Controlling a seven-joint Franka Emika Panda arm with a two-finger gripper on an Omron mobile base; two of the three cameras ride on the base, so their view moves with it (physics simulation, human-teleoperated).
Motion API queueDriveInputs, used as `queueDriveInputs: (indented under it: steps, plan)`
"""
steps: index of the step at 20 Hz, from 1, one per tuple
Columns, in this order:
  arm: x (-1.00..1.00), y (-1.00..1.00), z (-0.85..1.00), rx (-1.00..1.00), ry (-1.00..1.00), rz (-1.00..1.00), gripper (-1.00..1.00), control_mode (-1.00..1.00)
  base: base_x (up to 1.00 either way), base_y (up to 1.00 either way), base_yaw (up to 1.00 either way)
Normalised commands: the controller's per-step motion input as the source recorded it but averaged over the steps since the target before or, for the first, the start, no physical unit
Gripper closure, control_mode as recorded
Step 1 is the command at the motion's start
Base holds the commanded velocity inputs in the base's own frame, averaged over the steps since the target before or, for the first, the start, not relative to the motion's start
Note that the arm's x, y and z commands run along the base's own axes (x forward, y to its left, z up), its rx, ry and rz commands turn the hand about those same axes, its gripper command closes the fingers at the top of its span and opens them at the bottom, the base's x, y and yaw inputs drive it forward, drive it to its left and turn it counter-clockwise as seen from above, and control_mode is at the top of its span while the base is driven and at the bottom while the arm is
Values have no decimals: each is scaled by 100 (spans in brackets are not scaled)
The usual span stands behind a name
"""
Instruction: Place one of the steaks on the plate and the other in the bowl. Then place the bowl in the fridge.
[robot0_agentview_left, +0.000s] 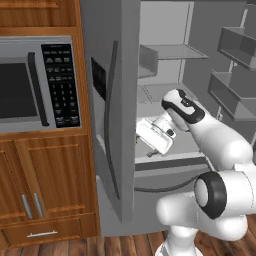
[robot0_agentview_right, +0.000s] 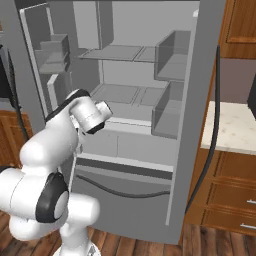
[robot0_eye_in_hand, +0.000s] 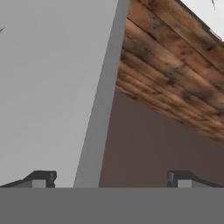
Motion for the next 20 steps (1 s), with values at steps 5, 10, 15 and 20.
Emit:
queueDriveInputs:
  steps: [5,10,15,20]
  plan:
    - [-54,100,-8,-1,-4,-14,-100,-100,0,0,0]
    - [-18,94,0,-3,-2,-17,-100,-100,0,0,0]
    - [-6,52,1,-2,0,-14,-100,-100,0,0,0]
    - [1,-13,3,-10,0,-1,-100,-100,0,0,0]
